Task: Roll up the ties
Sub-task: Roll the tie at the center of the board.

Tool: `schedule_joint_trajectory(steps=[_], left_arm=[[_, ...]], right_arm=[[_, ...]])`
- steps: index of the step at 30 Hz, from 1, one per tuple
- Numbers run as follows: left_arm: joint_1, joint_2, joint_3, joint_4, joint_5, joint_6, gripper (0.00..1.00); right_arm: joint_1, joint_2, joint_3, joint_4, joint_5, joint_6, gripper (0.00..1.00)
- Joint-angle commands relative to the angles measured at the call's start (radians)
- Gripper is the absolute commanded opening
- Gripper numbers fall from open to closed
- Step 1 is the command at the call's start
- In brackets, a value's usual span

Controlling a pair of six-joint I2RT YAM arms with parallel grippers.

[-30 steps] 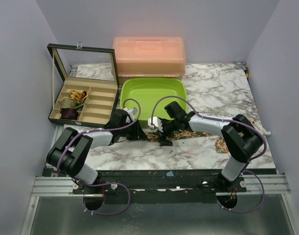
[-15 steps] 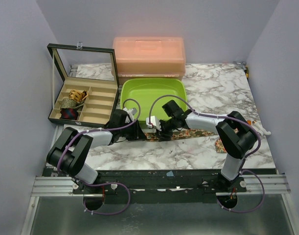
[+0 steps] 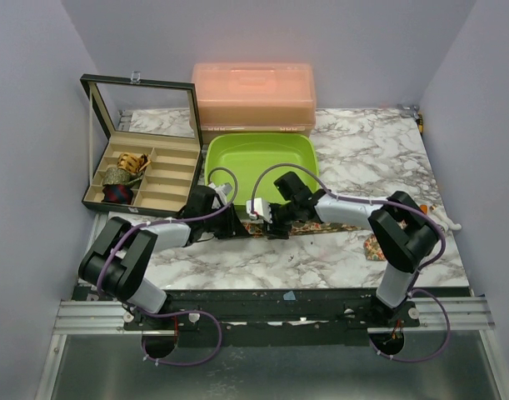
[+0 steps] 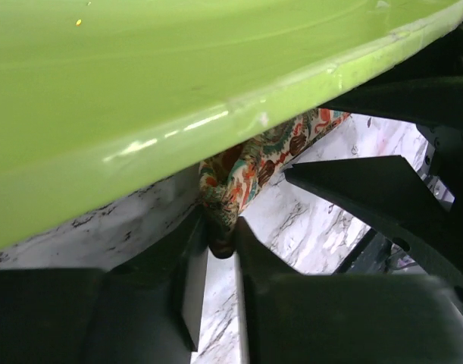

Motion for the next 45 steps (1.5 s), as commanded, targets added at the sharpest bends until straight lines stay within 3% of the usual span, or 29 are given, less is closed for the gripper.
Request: schedule_joint_trajectory(steps=[1, 4, 7, 14, 18, 26, 33, 45], left_arm=[[0.030, -0.049, 0.013, -0.071, 0.006, 0.036, 0.12], [0.055, -0.090, 0.010, -0.137, 0.007, 0.072, 0.02], [0.071, -0.126, 0.014, -0.184, 0.019, 0.110, 0.00], [0.072, -0.117, 0.033, -0.196, 0.046, 0.128, 0.00], [0.071, -0.123, 0.066, -0.221, 0.070, 0.140, 0.00], [0.000, -0.176, 0.183, -0.227, 0.137, 0.104, 0.00], [-0.152, -0.020, 0.364, -0.209, 0.154, 0.108, 0.00], [-0.371, 0.328, 0.690, -0.084, 0.107, 0.053, 0.00]], right_arm=[[0.006, -0.064, -0.017, -0.067, 0.008, 0.031, 0.63], [-0.019, -0.141, -0.035, -0.085, 0.004, 0.126, 0.67], [-0.077, -0.204, -0.019, -0.166, -0.039, 0.192, 0.69], [-0.154, -0.306, -0.148, -0.263, 0.054, -0.002, 0.73], [-0.235, -0.302, -0.106, -0.357, 0.025, -0.033, 0.73], [-0.455, -0.309, 0.061, -0.502, -0.147, 0.241, 0.72], [-0.682, -0.228, 0.191, -0.673, -0.311, 0.402, 0.69], [-0.895, -0.163, 0.212, -0.799, -0.283, 0.462, 0.66]])
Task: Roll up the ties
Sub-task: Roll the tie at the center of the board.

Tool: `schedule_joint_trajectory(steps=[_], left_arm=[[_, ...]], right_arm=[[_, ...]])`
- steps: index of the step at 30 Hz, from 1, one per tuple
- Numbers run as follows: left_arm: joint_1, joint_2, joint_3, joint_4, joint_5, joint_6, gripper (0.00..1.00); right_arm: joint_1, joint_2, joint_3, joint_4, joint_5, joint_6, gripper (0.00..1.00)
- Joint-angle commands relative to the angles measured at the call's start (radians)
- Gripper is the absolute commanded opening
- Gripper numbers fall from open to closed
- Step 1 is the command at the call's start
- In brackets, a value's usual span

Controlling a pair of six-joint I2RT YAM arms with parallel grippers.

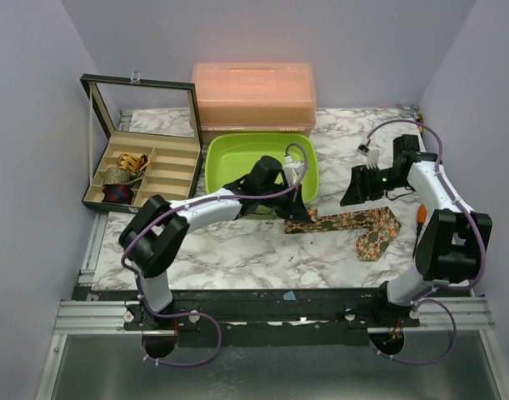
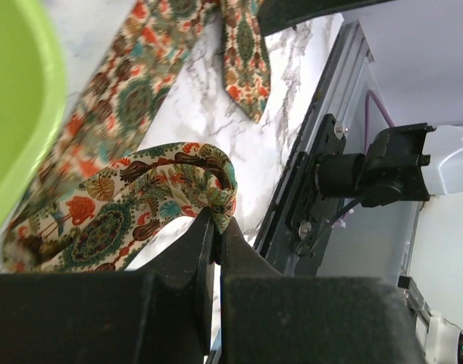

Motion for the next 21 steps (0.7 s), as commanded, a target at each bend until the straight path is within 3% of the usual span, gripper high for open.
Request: schedule_joint_trajectory(steps=[1, 5, 7, 13, 17, 20, 21], left_arm=[[-0.056, 0.109, 0.112, 0.079, -0.030, -0.029, 0.00], [-0.079, 0.192, 0.184, 0.088, -0.075, -0.028, 0.00], [-0.083, 0.214, 0.195, 0.103, -0.104, -0.020, 0.12], [-0.079, 0.174, 0.202, 0.124, -0.123, 0.030, 0.65], [-0.056, 0.037, 0.132, 0.157, -0.103, 0.079, 0.85], [-0.014, -0.100, -0.016, 0.220, -0.097, 0.146, 0.98], [0.005, -0.153, -0.070, 0.245, -0.094, 0.180, 0.99]], right_arm=[[-0.077, 0.068, 0.035, -0.092, -0.020, 0.034, 0.65], [-0.098, 0.096, 0.053, -0.095, 0.000, 0.041, 0.61], [-0.097, 0.096, 0.055, -0.085, 0.007, 0.033, 0.61], [-0.097, 0.071, 0.043, -0.069, 0.039, -0.063, 0.63], [-0.087, 0.011, -0.003, -0.047, 0.045, -0.228, 0.67], [-0.049, -0.054, -0.062, -0.016, 0.037, -0.401, 0.75], [-0.032, -0.078, -0.084, 0.004, 0.034, -0.465, 0.77]])
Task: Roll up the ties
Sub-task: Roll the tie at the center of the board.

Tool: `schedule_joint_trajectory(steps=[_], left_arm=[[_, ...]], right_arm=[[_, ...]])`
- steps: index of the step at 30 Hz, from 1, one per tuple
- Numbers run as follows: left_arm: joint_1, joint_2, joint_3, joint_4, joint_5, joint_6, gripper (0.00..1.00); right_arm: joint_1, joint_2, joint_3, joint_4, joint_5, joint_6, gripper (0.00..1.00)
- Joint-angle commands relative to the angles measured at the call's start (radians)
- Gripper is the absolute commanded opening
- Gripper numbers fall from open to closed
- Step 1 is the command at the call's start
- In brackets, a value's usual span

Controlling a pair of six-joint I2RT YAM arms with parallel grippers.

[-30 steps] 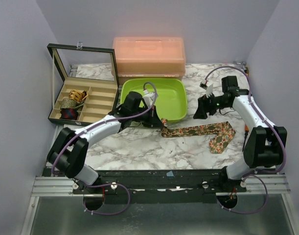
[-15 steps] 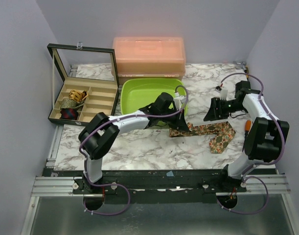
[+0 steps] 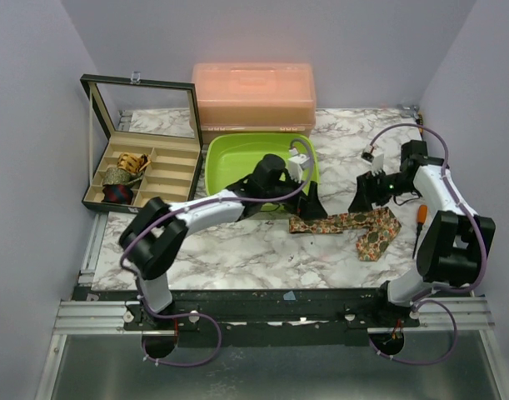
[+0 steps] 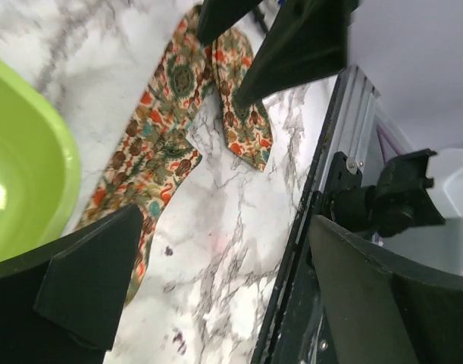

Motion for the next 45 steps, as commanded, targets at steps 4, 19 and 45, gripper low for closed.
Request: schedule_joint_trajectory(steps=[4, 19, 45], left_arm=[[0.116, -0.407, -0.348, 0.153, 0.052, 0.292, 0.98], [0.106, -0.642, -0.595, 0.090, 0.070, 0.726, 0.98], [0.110, -0.653, -0.637, -0.020, 0.037, 0.487, 0.63]], right_arm=[[0.140, -0.156, -0.179, 0.141, 0.007, -0.474, 0.87], [0.274, 0.095, -0.161, 0.118, 0.045, -0.829, 1.00], [0.531, -0.080, -0.422, 0.361, 0.170, -0.531, 0.43]])
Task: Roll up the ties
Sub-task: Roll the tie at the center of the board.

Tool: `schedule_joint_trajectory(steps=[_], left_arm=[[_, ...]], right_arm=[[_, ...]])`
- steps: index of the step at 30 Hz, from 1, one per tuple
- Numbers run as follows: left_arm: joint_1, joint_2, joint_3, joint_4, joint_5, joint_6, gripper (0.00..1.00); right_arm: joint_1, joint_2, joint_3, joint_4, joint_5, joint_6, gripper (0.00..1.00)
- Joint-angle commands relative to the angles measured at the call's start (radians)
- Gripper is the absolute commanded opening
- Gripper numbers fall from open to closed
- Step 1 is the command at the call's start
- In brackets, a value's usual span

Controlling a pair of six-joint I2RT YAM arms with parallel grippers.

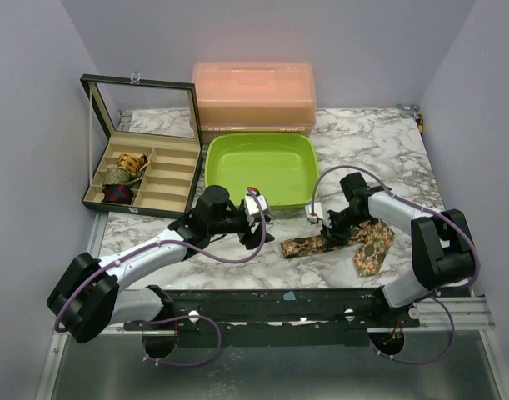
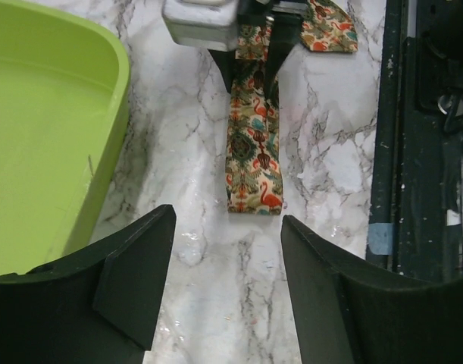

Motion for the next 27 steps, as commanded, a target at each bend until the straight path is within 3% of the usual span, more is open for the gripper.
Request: schedule_joint_trajectory(steps=[1, 4, 8, 14, 17, 20, 23, 27], left_arm=[[0.009, -0.036, -0.040, -0.049, -0.007, -0.158, 0.63], [-0.015, -0.090, -0.083, -0.042, 0.048, -0.016, 0.69], [-0.115, -0.043, -0.057, -0.118, 0.004, 0.173, 0.90], [-0.157, 0.127, -0.018, -0.056, -0.128, 0.223, 0.95], [-0.192, 0.196, -0.008, -0.023, -0.162, 0.279, 0.95], [-0.228, 0.268, 0.026, -0.021, -0.207, 0.310, 0.94], [-0.238, 0.327, 0.062, -0.042, -0.246, 0.335, 0.89], [-0.237, 0.371, 0.075, -0.072, -0.325, 0.394, 0.75]], right_arm=[[0.116, -0.044, -0.067, 0.138, 0.064, 0.195, 0.43], [0.174, -0.037, -0.078, 0.210, 0.081, 0.267, 0.43], [0.185, -0.018, -0.055, 0.196, 0.067, 0.275, 0.45], [0.183, -0.086, -0.022, 0.082, 0.045, 0.211, 0.78], [0.182, -0.120, -0.031, 0.057, 0.038, 0.189, 0.85], [0.182, -0.114, -0.041, 0.052, 0.033, 0.164, 0.85], [0.182, -0.076, -0.041, 0.068, 0.035, 0.179, 0.76], [0.182, -0.053, -0.056, 0.127, 0.037, 0.203, 0.67]])
